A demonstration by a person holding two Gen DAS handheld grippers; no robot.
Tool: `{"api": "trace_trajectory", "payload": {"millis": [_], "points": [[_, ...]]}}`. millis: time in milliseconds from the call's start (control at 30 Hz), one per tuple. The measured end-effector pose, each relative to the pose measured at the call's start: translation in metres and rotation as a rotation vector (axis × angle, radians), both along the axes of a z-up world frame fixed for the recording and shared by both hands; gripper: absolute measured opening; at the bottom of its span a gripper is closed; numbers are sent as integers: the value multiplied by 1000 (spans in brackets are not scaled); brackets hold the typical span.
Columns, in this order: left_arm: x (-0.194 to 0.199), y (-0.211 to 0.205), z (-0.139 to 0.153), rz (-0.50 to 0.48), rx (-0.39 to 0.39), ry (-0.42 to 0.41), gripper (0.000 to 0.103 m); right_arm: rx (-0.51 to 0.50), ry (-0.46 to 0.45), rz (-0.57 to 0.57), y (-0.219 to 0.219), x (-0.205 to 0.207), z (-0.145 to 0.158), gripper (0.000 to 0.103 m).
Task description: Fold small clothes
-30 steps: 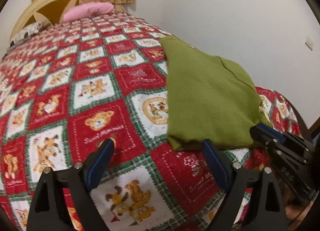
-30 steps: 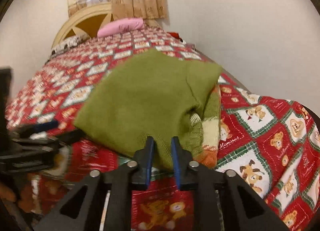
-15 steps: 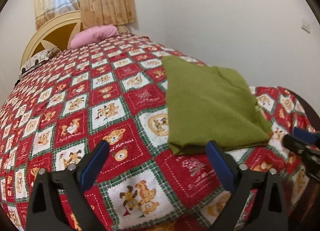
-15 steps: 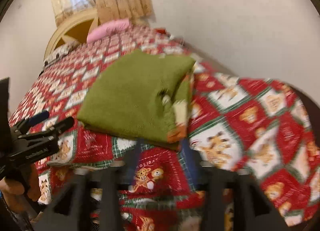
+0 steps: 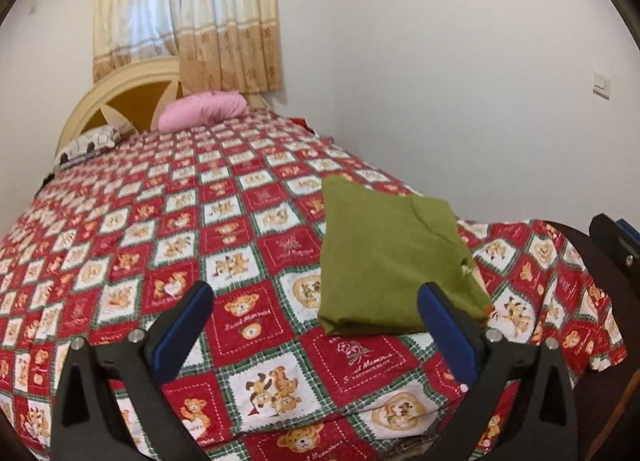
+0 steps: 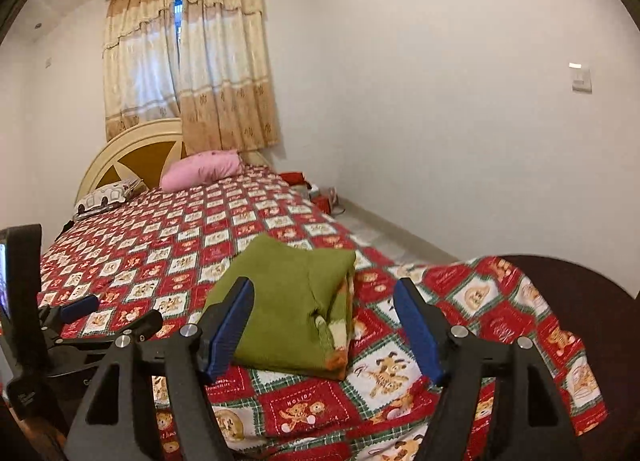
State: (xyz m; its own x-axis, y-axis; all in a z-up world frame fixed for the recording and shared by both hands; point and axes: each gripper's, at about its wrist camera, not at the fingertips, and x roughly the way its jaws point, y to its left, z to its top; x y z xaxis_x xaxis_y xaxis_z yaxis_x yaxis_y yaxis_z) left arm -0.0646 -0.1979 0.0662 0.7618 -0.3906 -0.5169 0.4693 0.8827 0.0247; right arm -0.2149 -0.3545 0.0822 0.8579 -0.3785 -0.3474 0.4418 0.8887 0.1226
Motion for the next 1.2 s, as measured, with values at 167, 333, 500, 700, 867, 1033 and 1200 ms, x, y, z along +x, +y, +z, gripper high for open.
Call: {"api": "trace_trajectory", "payload": {"millis": [167, 333, 500, 700, 867, 1033, 1200], "points": [[-10, -1, 8, -17, 19, -57, 103, -32, -25, 7, 10, -5, 6, 76], [-12, -1, 11, -27, 17, -59, 103, -44, -44, 0, 13, -9, 11, 76], [-13, 1, 12, -27, 5, -55, 103, -44, -60, -16, 10, -12, 13, 76], [-19, -1, 14, -46, 6, -63, 103, -37, -57, -26, 8, -12, 12, 76], [-21, -4, 14, -47, 15, -68, 103, -39, -52, -25, 8, -12, 12, 76], [-21, -2, 13, -43, 12, -64, 103, -41, -51, -27, 8, -12, 11, 76], [-21, -1, 13, -44, 15, -65, 103, -40, -51, -25, 7, -11, 11, 76]]}}
